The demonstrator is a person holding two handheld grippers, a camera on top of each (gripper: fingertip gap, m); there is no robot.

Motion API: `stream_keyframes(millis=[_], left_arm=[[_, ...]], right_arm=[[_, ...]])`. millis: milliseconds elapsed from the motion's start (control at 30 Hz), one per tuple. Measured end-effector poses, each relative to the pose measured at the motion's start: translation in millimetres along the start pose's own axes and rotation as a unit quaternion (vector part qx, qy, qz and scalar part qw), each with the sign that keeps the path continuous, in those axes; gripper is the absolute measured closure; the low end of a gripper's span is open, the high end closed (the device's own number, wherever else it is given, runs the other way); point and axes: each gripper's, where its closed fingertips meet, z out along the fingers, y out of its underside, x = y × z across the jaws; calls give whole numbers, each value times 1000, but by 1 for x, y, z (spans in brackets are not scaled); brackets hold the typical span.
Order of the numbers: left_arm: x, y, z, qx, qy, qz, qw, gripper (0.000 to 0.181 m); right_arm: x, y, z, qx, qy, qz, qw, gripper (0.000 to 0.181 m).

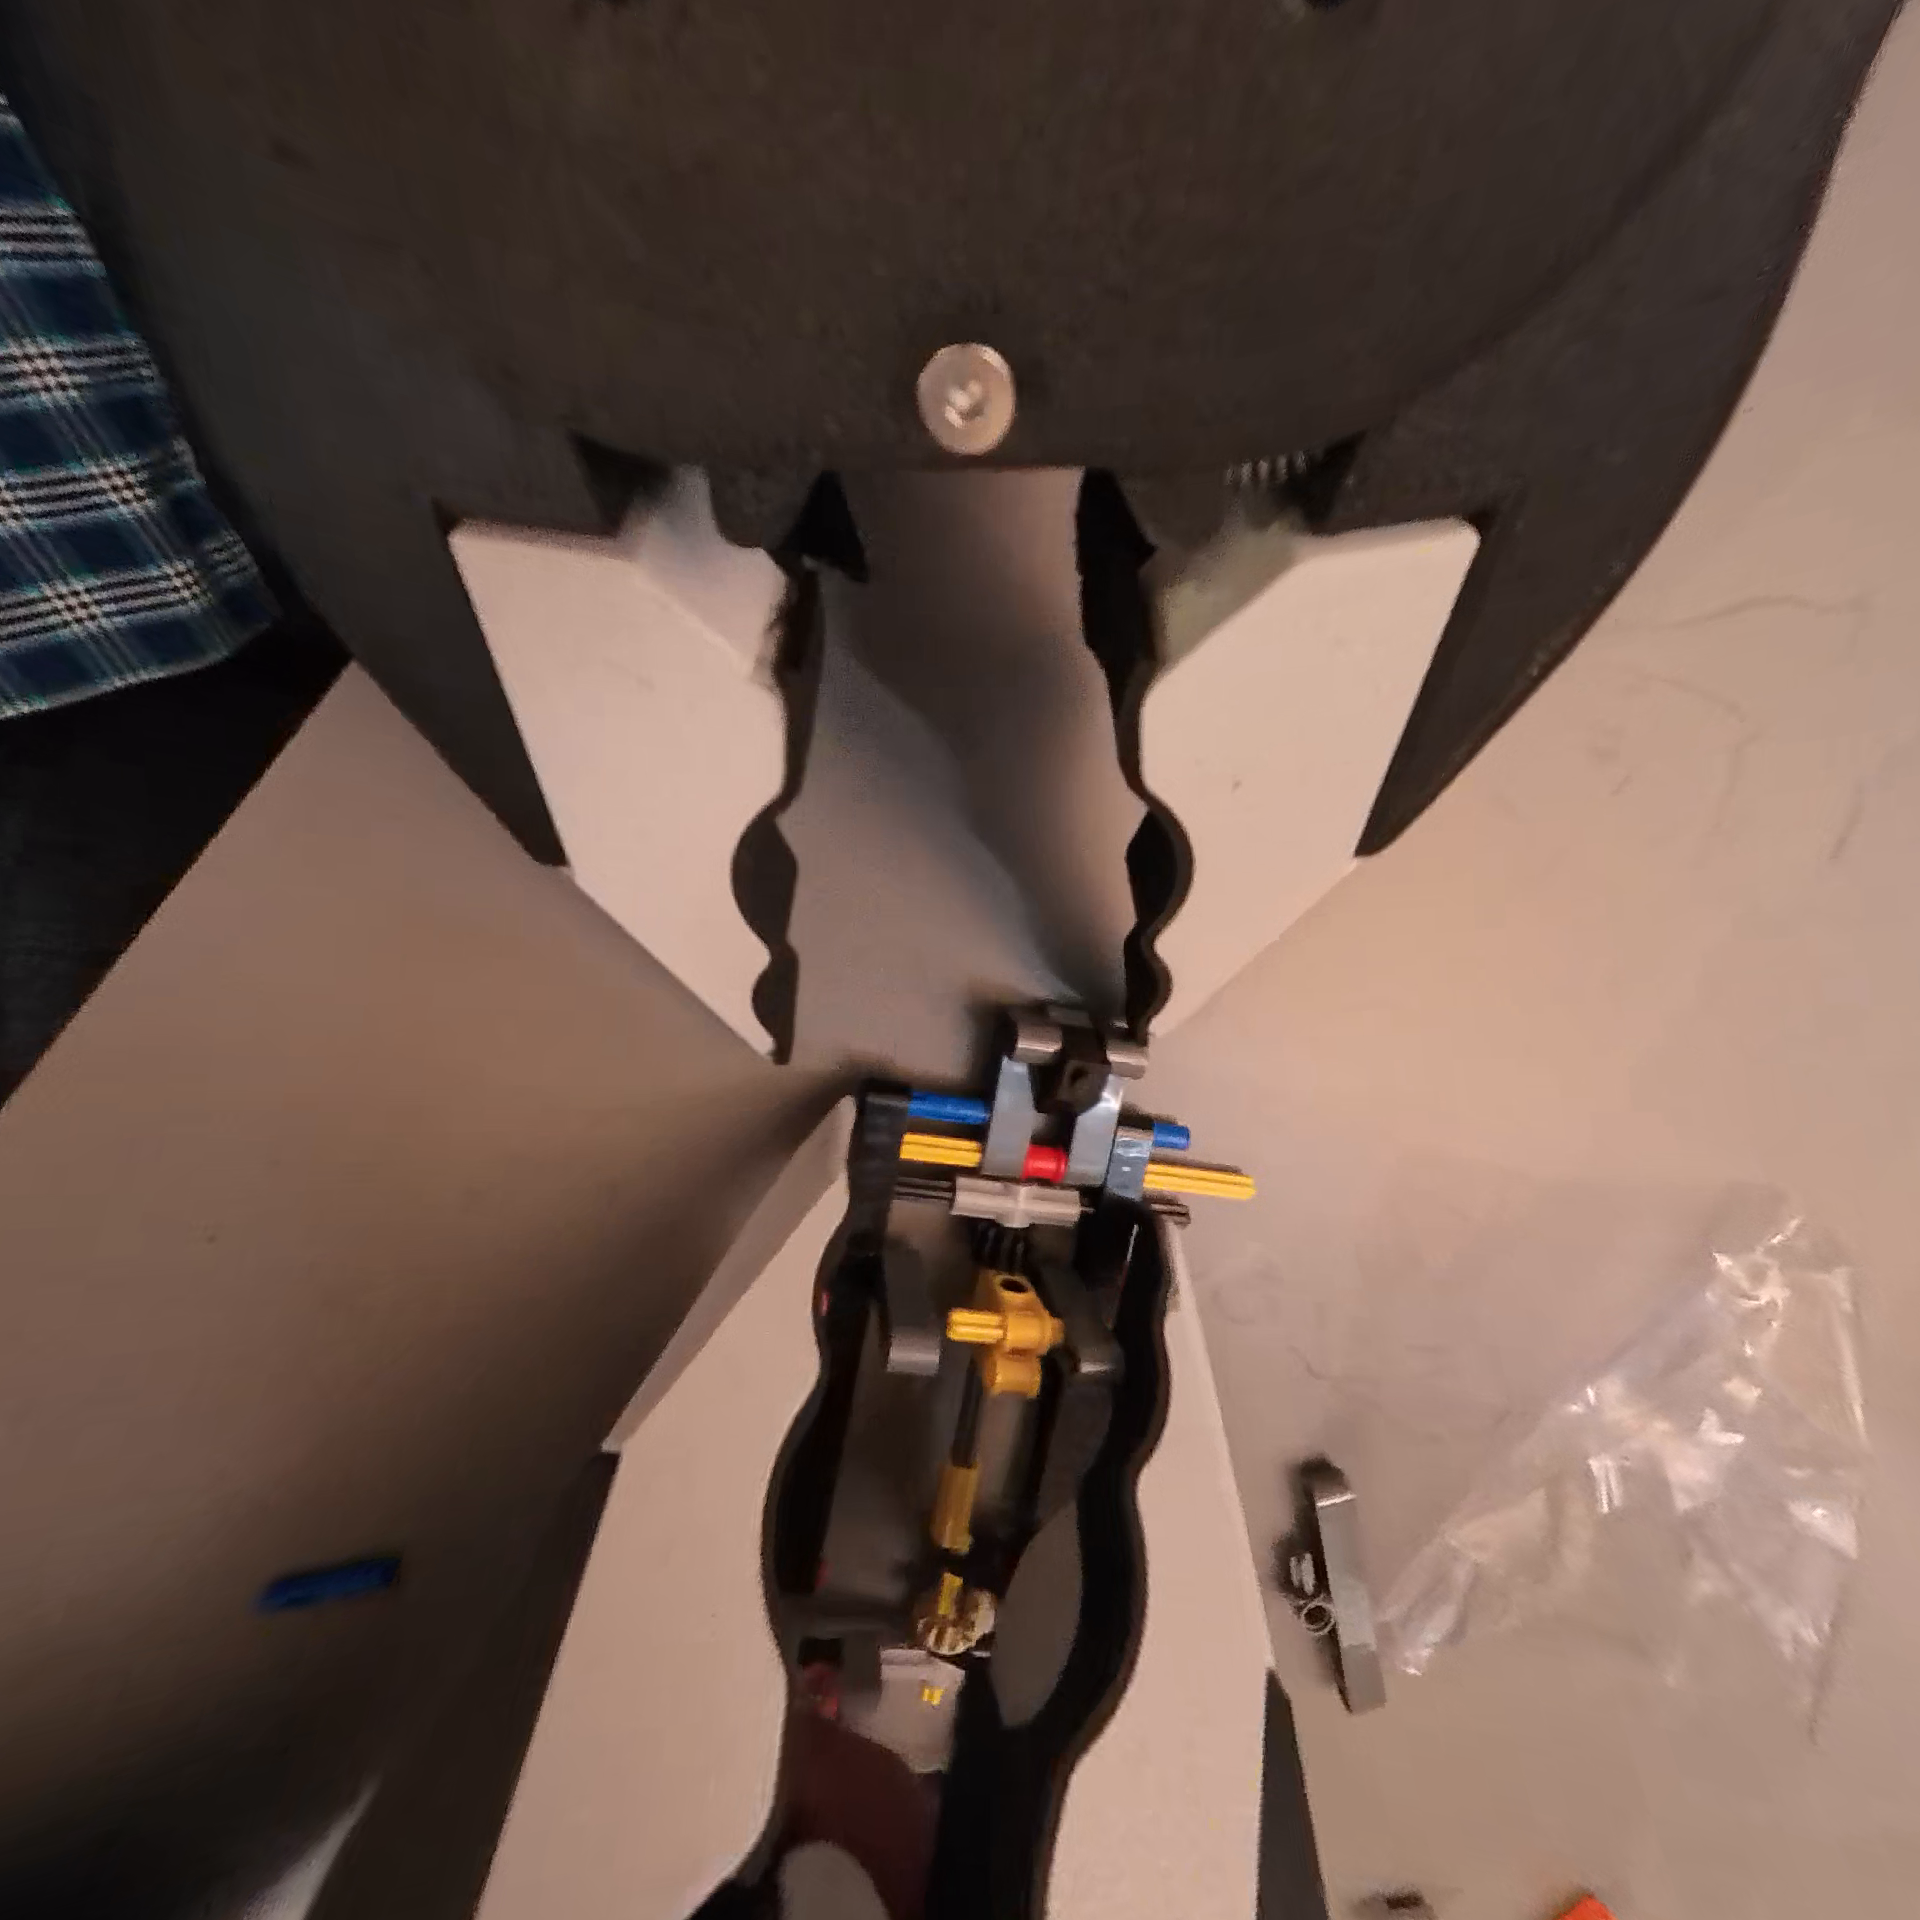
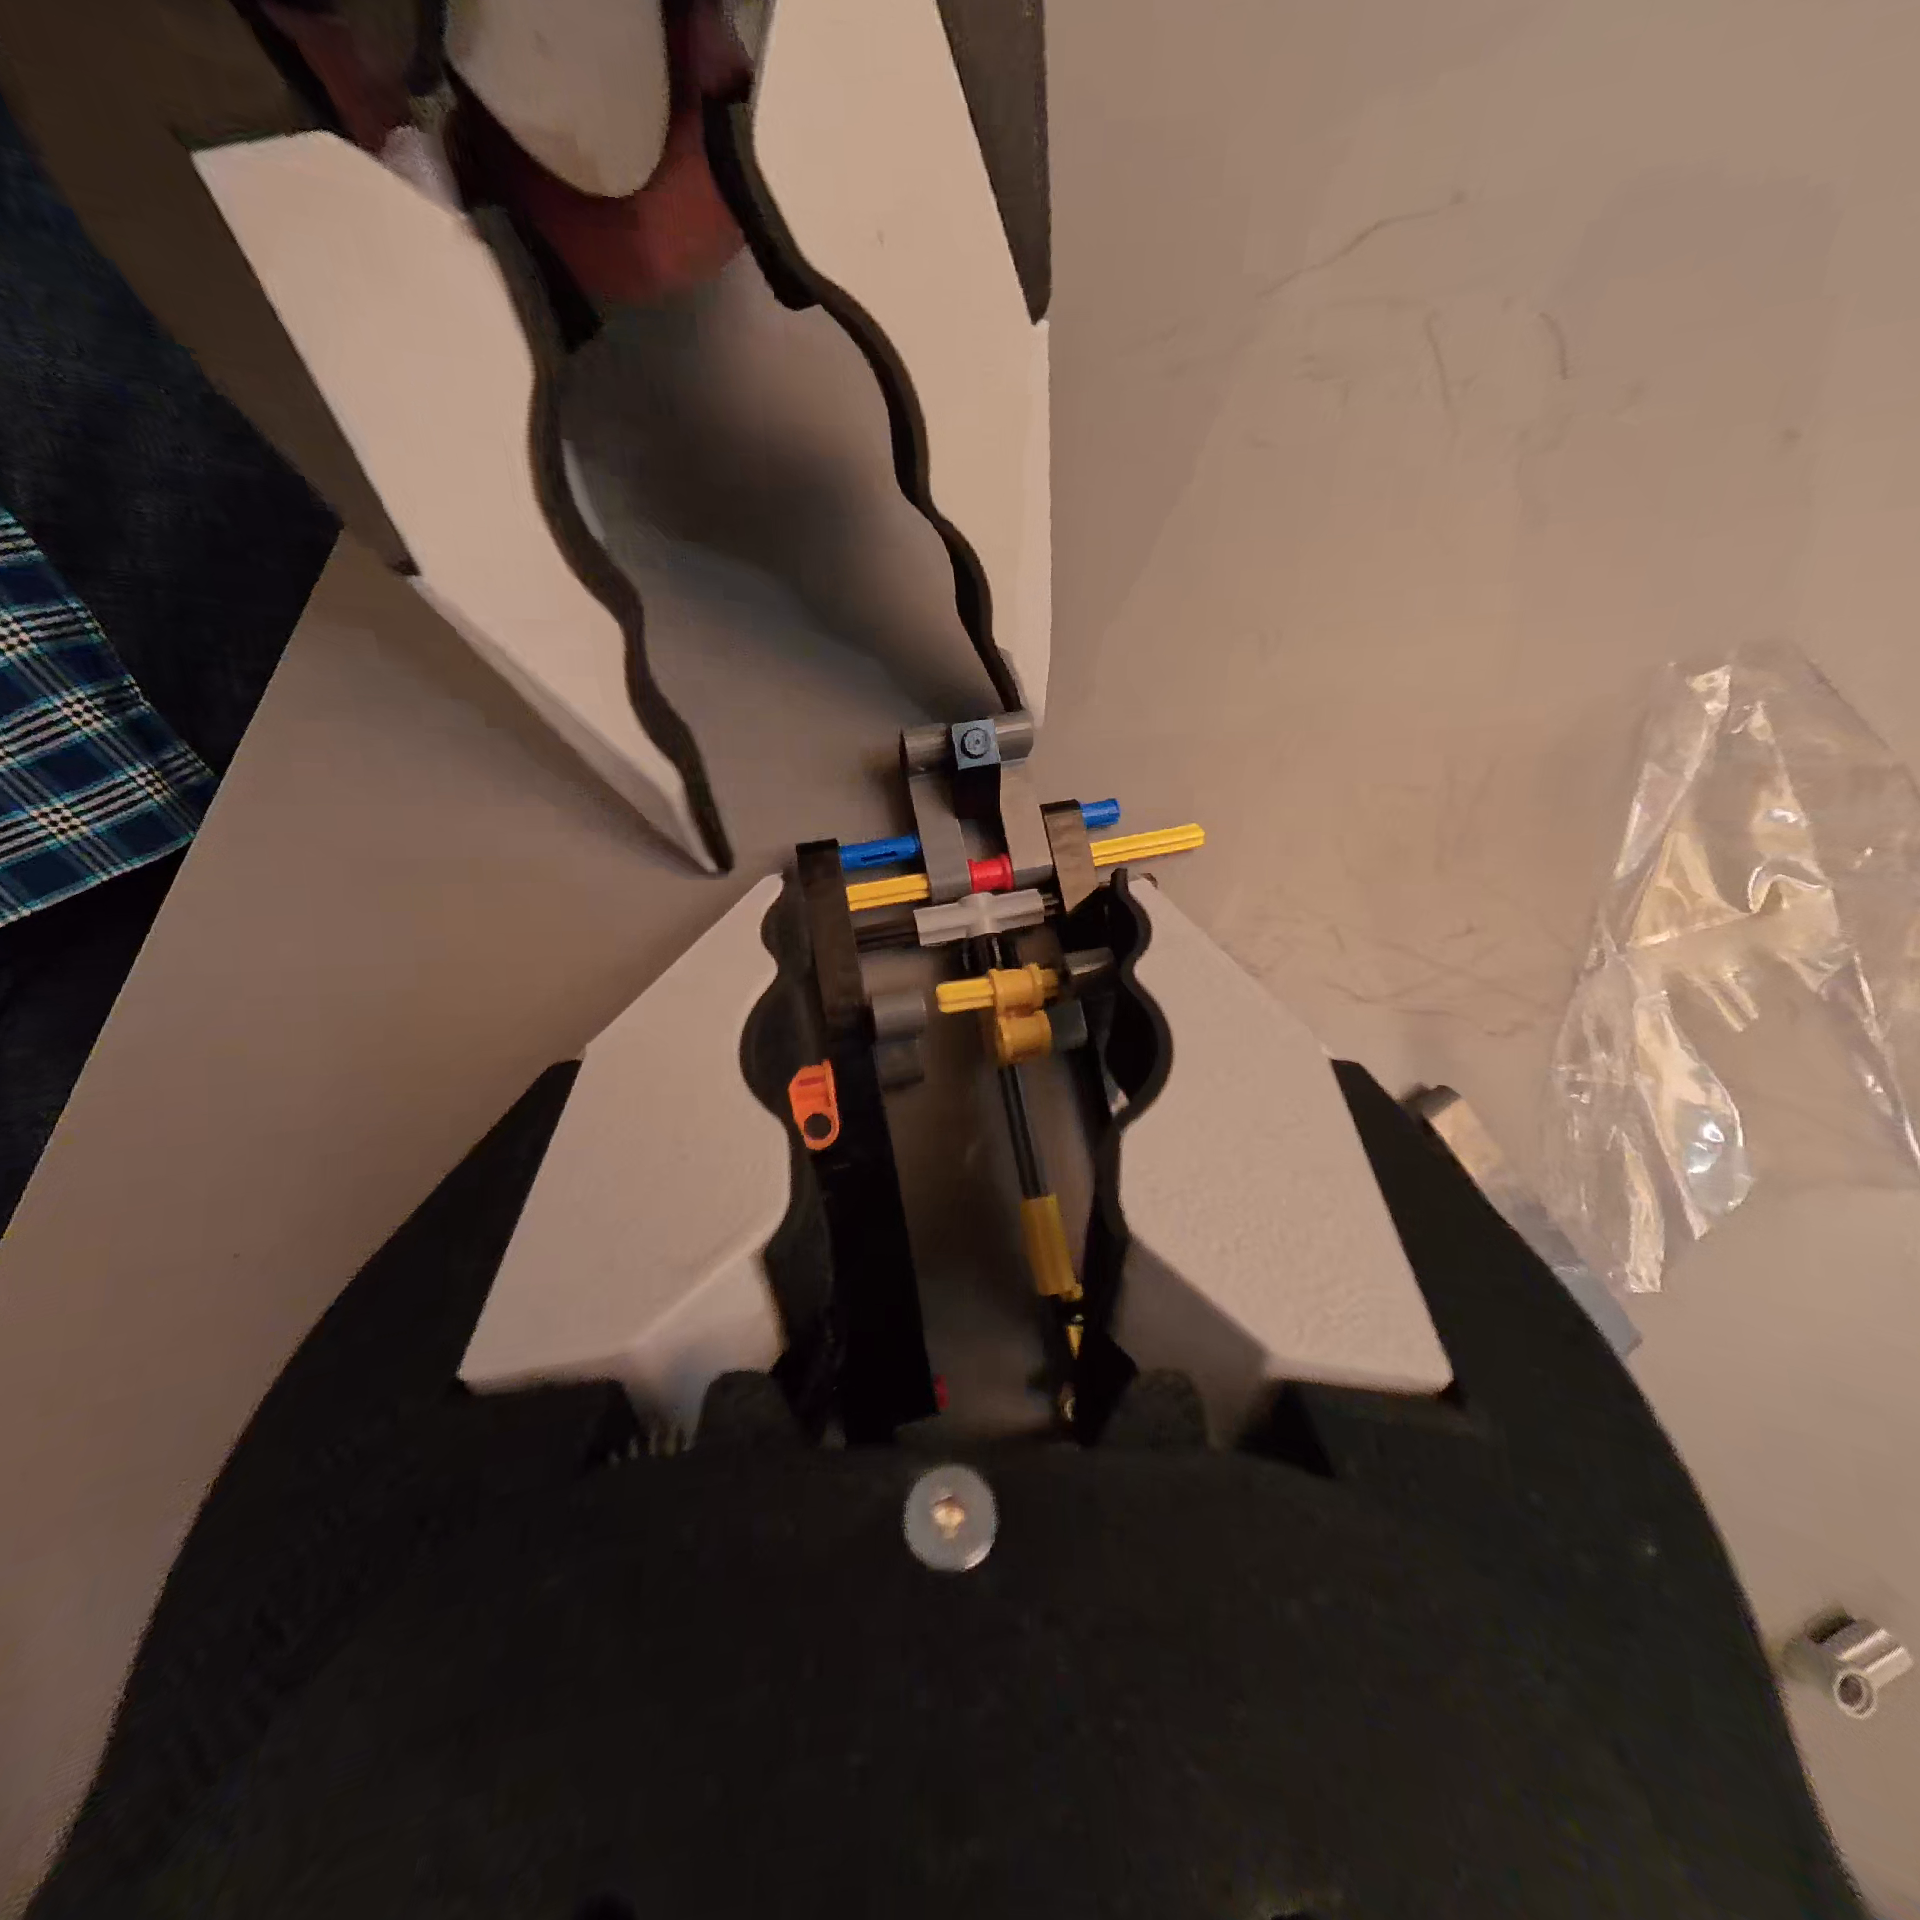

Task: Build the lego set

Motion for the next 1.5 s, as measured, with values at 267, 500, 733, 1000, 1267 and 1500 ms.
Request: stream_keyframes(millis=[267, 500, 733, 1000, 1267, 1500], left_arm=[[-8, -2, 0, 1, -30, -4, 1000, 136], [-8, -2, 1, 3, -32, 3, 999, 137], [-17, -1, 0, 0, -62, 24, 998, 158], [-7, 0, -1, -1, -4, 17, 1000, 137], [-9, -2, 1, -3, -9, -7, 1000, 137], [-8, -5, 3, -2, -12, 0, 1000, 138]], right_arm=[[0, 0, 0, 1, -1, -3, 1000, 125], [0, 0, 0, 5, -5, -7, 1000, 126], [-1, 0, 0, 11, -8, -12, 1000, 126], [-2, 0, -1, 16, -13, -16, 1000, 126], [1, 1, -2, 17, -10, -16, 1000, 126], [-8, 1, -1, 5, -39, -19, 999, 112]])
